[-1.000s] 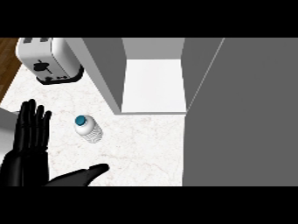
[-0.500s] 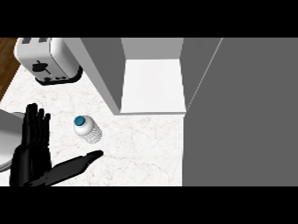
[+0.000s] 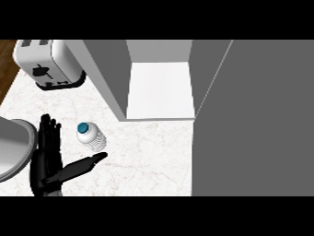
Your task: Pick up the bottled water, place it into the cabinet and close the cabinet
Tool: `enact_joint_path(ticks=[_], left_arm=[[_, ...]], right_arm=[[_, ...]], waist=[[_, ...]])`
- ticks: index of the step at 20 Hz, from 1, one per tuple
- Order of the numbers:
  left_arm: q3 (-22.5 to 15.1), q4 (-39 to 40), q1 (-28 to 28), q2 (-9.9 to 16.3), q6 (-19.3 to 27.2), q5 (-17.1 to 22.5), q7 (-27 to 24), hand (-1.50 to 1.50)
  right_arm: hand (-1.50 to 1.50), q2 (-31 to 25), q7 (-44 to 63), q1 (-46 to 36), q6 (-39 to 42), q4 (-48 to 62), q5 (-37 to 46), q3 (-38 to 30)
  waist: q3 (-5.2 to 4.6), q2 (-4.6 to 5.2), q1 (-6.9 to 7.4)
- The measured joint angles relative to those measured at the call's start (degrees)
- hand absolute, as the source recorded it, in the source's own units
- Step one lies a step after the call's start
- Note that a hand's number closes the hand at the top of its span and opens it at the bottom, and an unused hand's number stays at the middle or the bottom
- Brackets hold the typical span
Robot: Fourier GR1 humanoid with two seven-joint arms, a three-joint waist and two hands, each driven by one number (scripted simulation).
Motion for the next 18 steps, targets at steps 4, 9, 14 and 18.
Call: enact_joint_path(ticks=[4, 9, 14, 18], left_arm=[[2.22, 8.91, -2.37, -0.24, -0.84, 2.79, -6.83, -1.50], [6.19, 19.66, -6.05, 0.60, -2.26, 5.14, -13.97, -1.50], [8.51, 30.85, -9.89, 0.75, -7.54, 7.98, -21.04, -1.50], [9.23, 37.32, -11.65, 0.46, -12.74, 9.71, -24.97, -1.50]], right_arm=[[-1.50, 0.48, -1.48, 2.45, 0.66, -0.39, 0.29, 1.15], [-1.50, 0.59, -3.68, 5.23, 1.92, -0.63, 0.91, 2.68], [-1.50, 0.61, -3.57, 5.75, 1.71, -0.88, 1.31, 3.39], [-1.50, 0.85, -4.63, 7.31, 1.94, -0.95, 1.85, 4.66]], waist=[[-0.02, 0.05, 0.01], [-0.03, 0.07, -0.02], [-0.05, 0.18, 0.06], [-0.05, 0.15, -0.02]])
